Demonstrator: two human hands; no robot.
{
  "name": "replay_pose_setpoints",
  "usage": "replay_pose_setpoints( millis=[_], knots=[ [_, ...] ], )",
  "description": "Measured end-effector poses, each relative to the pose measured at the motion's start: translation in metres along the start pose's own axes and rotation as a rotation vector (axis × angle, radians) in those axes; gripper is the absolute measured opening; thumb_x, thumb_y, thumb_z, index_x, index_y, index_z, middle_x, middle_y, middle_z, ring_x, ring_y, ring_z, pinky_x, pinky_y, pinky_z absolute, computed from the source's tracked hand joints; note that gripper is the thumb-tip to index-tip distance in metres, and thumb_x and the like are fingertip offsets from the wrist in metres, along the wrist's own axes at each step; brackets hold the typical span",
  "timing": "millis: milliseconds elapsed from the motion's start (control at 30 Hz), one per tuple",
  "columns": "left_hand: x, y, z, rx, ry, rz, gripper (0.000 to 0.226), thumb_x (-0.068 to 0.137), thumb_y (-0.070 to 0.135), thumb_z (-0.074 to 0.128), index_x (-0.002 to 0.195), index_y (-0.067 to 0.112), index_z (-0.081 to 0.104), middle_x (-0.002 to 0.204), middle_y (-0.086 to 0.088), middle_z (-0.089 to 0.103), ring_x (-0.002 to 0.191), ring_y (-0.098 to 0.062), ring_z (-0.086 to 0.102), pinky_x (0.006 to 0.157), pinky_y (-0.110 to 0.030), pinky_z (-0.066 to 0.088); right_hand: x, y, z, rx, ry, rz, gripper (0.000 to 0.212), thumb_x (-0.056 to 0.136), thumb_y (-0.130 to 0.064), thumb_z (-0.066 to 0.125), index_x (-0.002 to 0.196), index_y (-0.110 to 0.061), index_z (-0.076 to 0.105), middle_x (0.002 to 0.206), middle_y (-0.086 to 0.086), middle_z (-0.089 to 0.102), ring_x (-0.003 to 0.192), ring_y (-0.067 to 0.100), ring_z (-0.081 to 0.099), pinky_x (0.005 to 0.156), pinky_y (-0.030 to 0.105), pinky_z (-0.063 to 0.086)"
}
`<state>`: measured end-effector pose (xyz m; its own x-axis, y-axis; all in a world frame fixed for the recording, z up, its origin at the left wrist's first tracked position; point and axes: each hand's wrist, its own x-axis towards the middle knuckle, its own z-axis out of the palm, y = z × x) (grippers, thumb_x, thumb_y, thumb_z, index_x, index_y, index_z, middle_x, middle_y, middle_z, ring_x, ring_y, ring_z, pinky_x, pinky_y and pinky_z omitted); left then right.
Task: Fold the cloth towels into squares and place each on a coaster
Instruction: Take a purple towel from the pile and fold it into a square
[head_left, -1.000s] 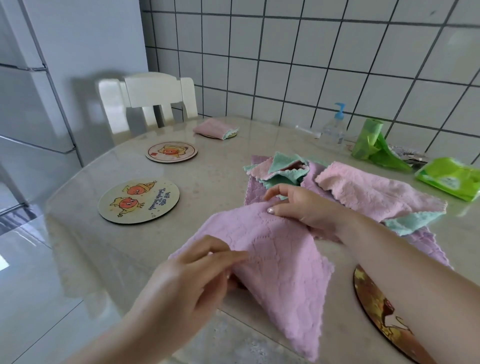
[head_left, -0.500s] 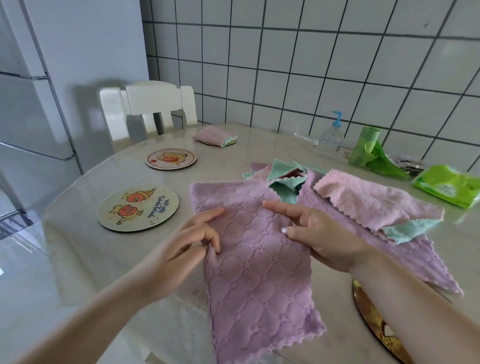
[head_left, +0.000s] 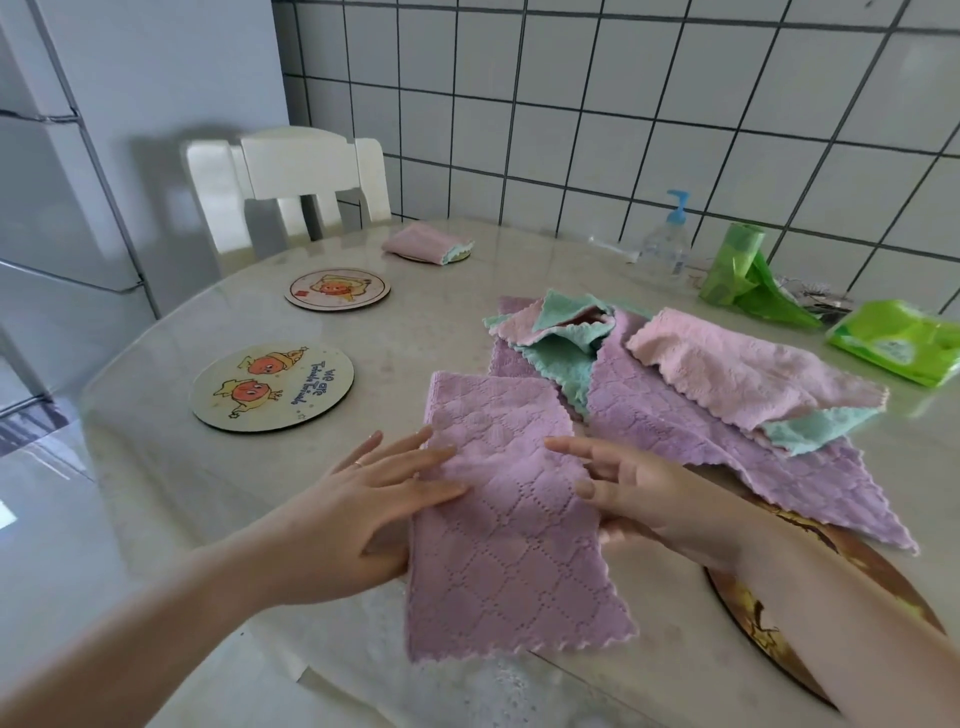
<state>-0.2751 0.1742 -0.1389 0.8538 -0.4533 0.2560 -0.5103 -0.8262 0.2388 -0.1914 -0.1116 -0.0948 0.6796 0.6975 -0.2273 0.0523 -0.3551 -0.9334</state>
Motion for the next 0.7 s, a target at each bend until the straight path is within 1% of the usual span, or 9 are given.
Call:
replay_pose_setpoints(
  millis=[100, 167, 200, 267, 333, 467, 567, 633, 700],
  knots=[
    [0.001, 0.005, 0.004, 0.099, 0.066, 0.169, 0.053, 0.084, 0.034, 0.054, 0.135, 0.035, 0.044, 0.148, 0.014, 0.035, 0.141, -0.008, 0.02, 0.115, -0.035, 0.012, -0.011, -0.007, 0.003, -0.009, -0.089, 0.034, 0.045, 0.082, -0.037, 0.062, 0.126, -0.04, 0.052, 0.101, 0.017, 0.06, 0.066, 0.006, 0.055, 0.07, 0.024, 0.052],
    [0.002, 0.008, 0.007, 0.084, 0.085, 0.218, 0.044, 0.088, 0.03, 0.051, 0.132, 0.028, 0.05, 0.142, 0.013, 0.044, 0.137, -0.006, 0.03, 0.113, -0.037, 0.021, -0.018, -0.011, 0.007, 0.002, -0.108, 0.056, 0.036, 0.082, -0.034, 0.061, 0.117, -0.039, 0.06, 0.11, 0.023, 0.059, 0.058, 0.005, 0.052, 0.061, 0.023, 0.048],
    [0.001, 0.009, 0.008, 0.058, 0.089, 0.229, 0.041, 0.09, 0.028, 0.048, 0.13, 0.027, 0.052, 0.139, 0.013, 0.047, 0.135, -0.004, 0.034, 0.111, -0.038, 0.025, -0.021, -0.013, 0.008, 0.01, -0.102, 0.072, 0.032, 0.083, -0.032, 0.058, 0.115, -0.036, 0.062, 0.1, 0.017, 0.065, 0.054, 0.003, 0.051, 0.056, 0.022, 0.045],
    [-0.001, 0.013, 0.01, 0.012, 0.092, 0.246, 0.038, 0.093, 0.026, 0.043, 0.13, 0.026, 0.053, 0.136, 0.013, 0.051, 0.131, -0.001, 0.038, 0.108, -0.038, 0.03, -0.028, -0.013, 0.01, 0.003, -0.103, 0.1, 0.026, 0.091, -0.023, 0.049, 0.114, -0.027, 0.06, 0.063, -0.014, 0.065, 0.048, 0.001, 0.052, 0.05, 0.019, 0.037],
    [-0.002, 0.015, 0.012, 0.013, 0.097, 0.252, 0.039, 0.093, 0.024, 0.04, 0.131, 0.026, 0.049, 0.136, 0.013, 0.051, 0.131, -0.001, 0.039, 0.107, -0.038, 0.032, -0.033, -0.01, 0.009, -0.035, -0.101, 0.105, 0.029, 0.097, -0.011, 0.041, 0.116, -0.024, 0.059, 0.054, -0.019, 0.061, 0.051, 0.002, 0.057, 0.049, 0.017, 0.034],
    [0.002, 0.019, 0.009, 0.054, 0.074, 0.266, 0.046, 0.09, 0.023, 0.043, 0.136, 0.027, 0.043, 0.139, 0.012, 0.047, 0.133, -0.004, 0.037, 0.108, -0.038, 0.032, -0.037, 0.003, 0.009, -0.249, -0.011, 0.008, 0.052, 0.091, 0.006, 0.04, 0.114, -0.036, 0.062, 0.065, -0.012, 0.064, 0.057, 0.008, 0.058, 0.054, 0.015, 0.038],
    [0.008, 0.021, 0.012, 0.065, 0.04, 0.293, 0.05, 0.087, 0.022, 0.051, 0.137, 0.026, 0.042, 0.141, 0.013, 0.046, 0.134, -0.003, 0.034, 0.109, -0.037, 0.03, -0.029, 0.018, 0.008, -0.681, 0.154, -0.219, 0.056, 0.081, -0.004, 0.054, 0.113, -0.05, 0.057, 0.087, -0.016, 0.061, 0.077, 0.0, 0.056, 0.069, 0.012, 0.038],
    [0.011, 0.02, 0.015, 0.015, 0.057, 0.295, 0.046, 0.086, 0.022, 0.056, 0.132, 0.023, 0.05, 0.137, 0.014, 0.049, 0.132, -0.002, 0.037, 0.108, -0.036, 0.031, -0.026, 0.026, 0.009, -0.935, 0.25, -0.353, 0.051, 0.077, -0.013, 0.058, 0.115, -0.048, 0.058, 0.1, -0.018, 0.049, 0.087, 0.0, 0.05, 0.074, 0.013, 0.038],
    [0.011, 0.02, 0.016, -0.115, 0.087, 0.271, 0.04, 0.087, 0.022, 0.057, 0.127, 0.02, 0.056, 0.132, 0.014, 0.055, 0.129, -0.003, 0.043, 0.108, -0.036, 0.032, -0.026, 0.031, 0.013, -1.042, 0.3, -0.427, 0.046, 0.078, -0.019, 0.05, 0.117, -0.043, 0.057, 0.118, -0.007, 0.048, 0.105, 0.008, 0.048, 0.087, 0.024, 0.044]
  ],
)
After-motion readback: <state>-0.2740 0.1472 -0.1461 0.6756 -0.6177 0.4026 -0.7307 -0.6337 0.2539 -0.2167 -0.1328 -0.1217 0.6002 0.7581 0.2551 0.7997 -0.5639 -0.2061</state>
